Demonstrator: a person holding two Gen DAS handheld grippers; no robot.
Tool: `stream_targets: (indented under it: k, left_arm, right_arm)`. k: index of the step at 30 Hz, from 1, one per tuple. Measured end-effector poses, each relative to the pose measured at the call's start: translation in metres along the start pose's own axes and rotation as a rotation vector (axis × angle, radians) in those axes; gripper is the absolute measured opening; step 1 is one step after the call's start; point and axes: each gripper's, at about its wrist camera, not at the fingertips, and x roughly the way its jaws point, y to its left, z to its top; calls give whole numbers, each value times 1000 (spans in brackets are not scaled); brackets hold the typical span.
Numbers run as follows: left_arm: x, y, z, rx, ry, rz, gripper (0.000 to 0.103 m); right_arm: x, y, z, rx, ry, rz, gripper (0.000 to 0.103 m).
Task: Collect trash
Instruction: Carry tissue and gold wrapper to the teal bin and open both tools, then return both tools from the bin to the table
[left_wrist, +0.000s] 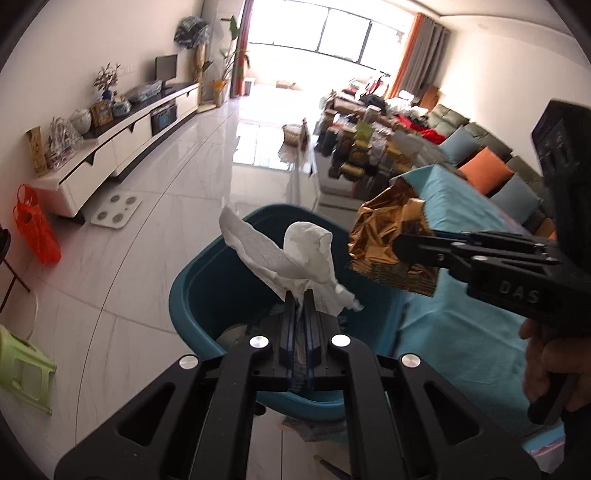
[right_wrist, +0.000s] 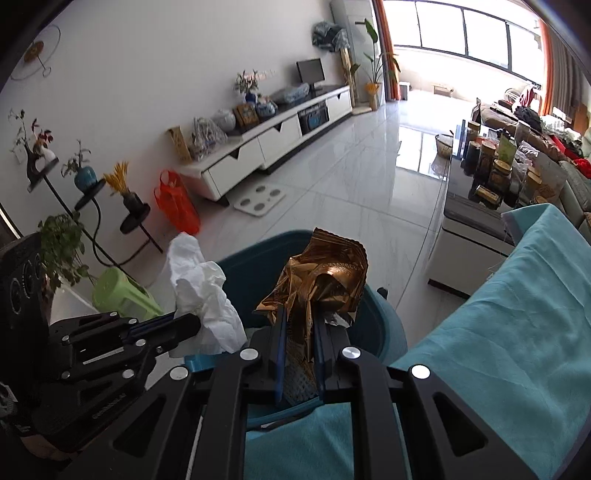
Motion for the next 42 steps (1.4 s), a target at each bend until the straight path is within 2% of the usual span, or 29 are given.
stream_targets:
  k: [4,6,8,10,12,18,24,29,31,36,42]
  left_arm:
    - [32,3,1,-11,45,23,8]
    - [40,4,2,-19,61,29,10]
    - [43,-5,2,-21,61,29,17]
    - [44,-7,3,-19,56,34,30]
    - [43,-12,3,-17,50,40,38]
    - [39,-17,2,-10,44,71,52]
    - [33,-16,2,-3,33,86,61]
    - [25,-24,5,13,16,84,65]
    - [22,-29,7,24,5,87,73]
    - [11,-50,12,54,-24,92,83]
    - [-8,-70,16,76,-60,66,94]
  right_arm:
    - [18,5,-2,-25,49,-30,15]
    - [24,6,-4,-29,62,-41,21]
    - [29,6,-6,-29,76,-43,25]
    - [31,6,-8,-30,80,-49,29]
    - [31,3,-9,-30,81,-52,36]
    - [24,-4,-8,-6,46,-37,52]
    - [10,-10,-8,14,0,-37,54]
    - [-15,-22,-16,58,-60,-37,61]
    - [-26,-28,-19,72,-83,-44,64]
    - [-57,-45,-31,109,-151,-72,81]
    - [-89,-59,-53,131,-203,-102,89]
